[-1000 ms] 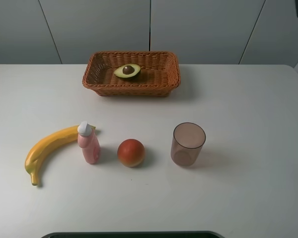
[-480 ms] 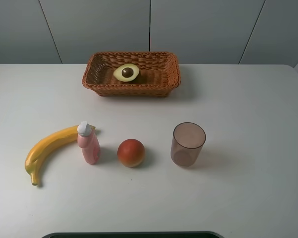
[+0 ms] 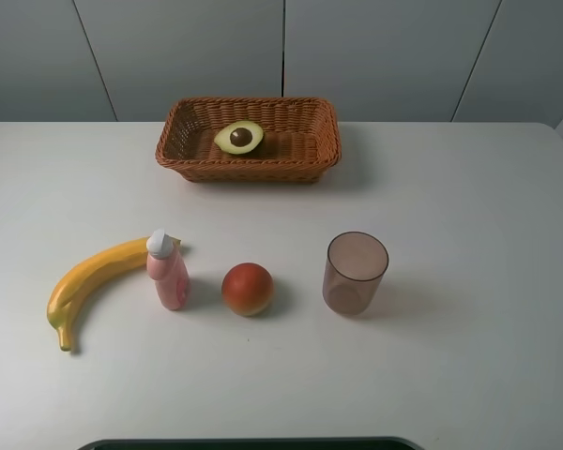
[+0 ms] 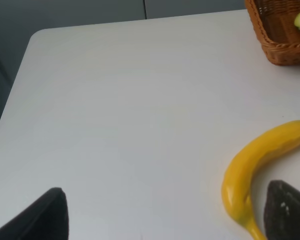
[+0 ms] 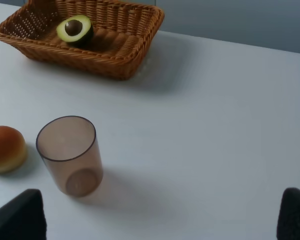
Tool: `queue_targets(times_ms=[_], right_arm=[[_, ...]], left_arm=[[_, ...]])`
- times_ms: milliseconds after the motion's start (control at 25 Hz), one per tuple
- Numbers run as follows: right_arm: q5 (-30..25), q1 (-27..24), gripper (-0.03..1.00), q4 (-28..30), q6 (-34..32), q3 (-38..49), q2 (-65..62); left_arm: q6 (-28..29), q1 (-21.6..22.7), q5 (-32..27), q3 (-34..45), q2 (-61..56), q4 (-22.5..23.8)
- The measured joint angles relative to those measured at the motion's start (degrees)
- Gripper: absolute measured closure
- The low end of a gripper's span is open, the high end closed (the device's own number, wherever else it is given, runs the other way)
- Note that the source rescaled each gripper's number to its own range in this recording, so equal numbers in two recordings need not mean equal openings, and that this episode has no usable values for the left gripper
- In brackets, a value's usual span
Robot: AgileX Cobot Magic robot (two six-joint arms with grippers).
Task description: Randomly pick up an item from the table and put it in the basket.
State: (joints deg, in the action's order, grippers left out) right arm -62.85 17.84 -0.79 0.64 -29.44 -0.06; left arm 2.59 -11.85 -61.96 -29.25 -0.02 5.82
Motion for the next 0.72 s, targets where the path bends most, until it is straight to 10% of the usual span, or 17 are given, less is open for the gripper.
queue_targets(times_ms=[240,720], right_arm=[[0.0,-1.09,-0.03,0.13,-0.64,0.0,0.0],[0.0,-19.76,-0.03,-2.69,1.2,0.0,0.0]], left_arm=[[0.0,0.0,0.0,0.0,0.0,0.0],[0.0,0.0,0.0,0.0,0.0,0.0]])
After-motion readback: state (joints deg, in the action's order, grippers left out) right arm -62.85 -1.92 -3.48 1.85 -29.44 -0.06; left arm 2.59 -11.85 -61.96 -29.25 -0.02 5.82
